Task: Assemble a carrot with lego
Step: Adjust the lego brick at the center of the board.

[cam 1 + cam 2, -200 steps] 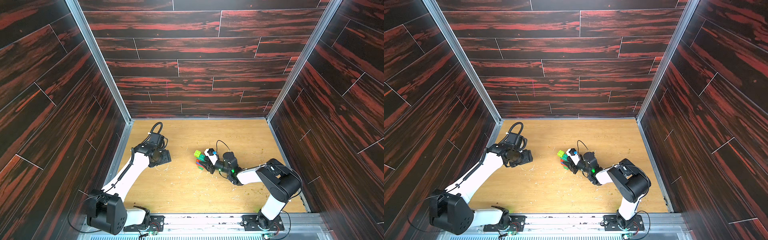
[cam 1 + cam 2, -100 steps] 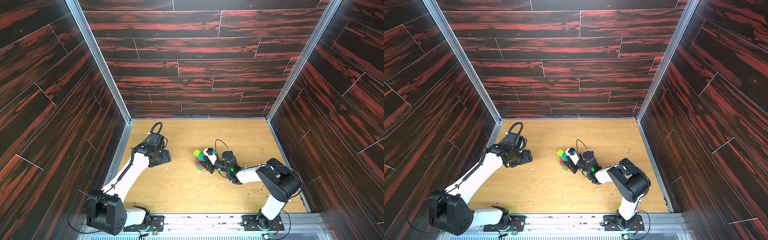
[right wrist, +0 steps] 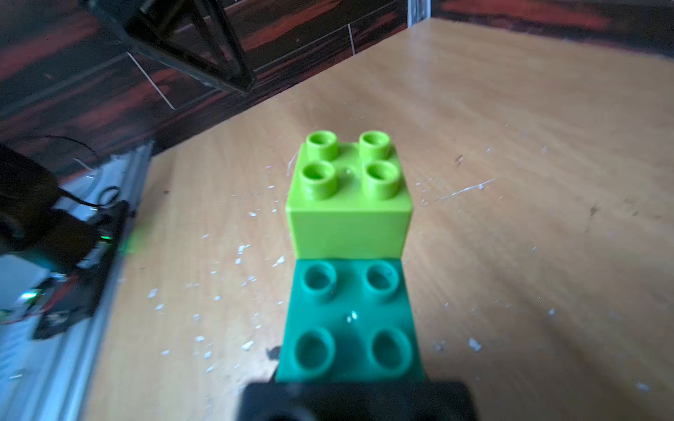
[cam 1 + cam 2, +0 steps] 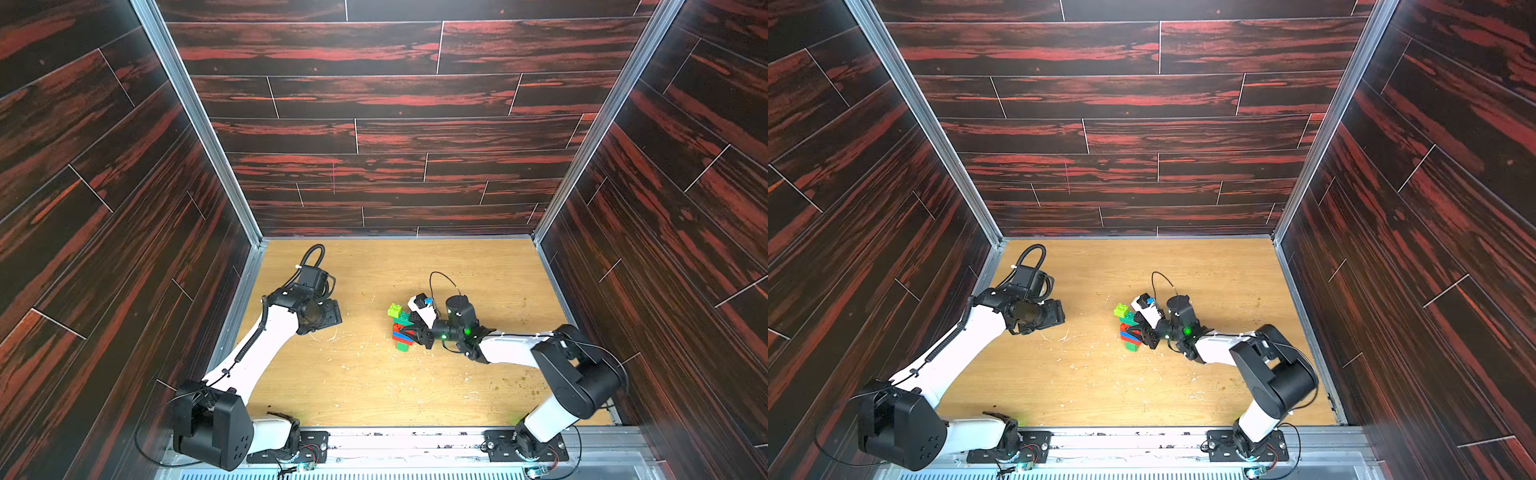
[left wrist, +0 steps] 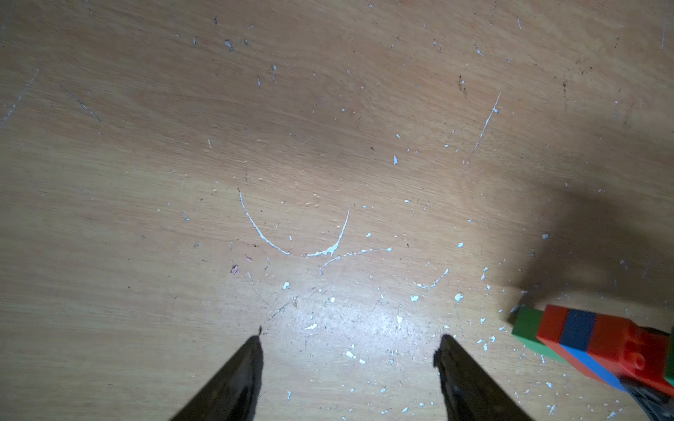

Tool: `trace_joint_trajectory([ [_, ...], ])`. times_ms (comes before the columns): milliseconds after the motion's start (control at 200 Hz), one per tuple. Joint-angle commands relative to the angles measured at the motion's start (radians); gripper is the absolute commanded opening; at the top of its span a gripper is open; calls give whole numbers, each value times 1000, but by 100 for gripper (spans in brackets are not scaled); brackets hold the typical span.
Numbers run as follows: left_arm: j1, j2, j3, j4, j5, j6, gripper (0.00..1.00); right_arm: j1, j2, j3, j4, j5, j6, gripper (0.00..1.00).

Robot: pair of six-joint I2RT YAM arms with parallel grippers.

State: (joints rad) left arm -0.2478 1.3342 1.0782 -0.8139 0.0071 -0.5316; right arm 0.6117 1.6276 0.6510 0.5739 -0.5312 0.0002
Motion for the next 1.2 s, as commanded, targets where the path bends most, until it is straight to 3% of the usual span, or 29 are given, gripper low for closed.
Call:
trace_joint_trajectory([
  [0, 6, 1, 17, 8, -7, -8, 77, -15, -50, 38, -149, -129, 74, 21],
  [496, 5, 6, 18, 21, 1, -8, 77, -68, 18, 166, -458, -373, 277, 18],
  [1192, 5, -11, 1, 23, 7, -11, 77, -91, 150, 176, -562, -452, 347, 16],
])
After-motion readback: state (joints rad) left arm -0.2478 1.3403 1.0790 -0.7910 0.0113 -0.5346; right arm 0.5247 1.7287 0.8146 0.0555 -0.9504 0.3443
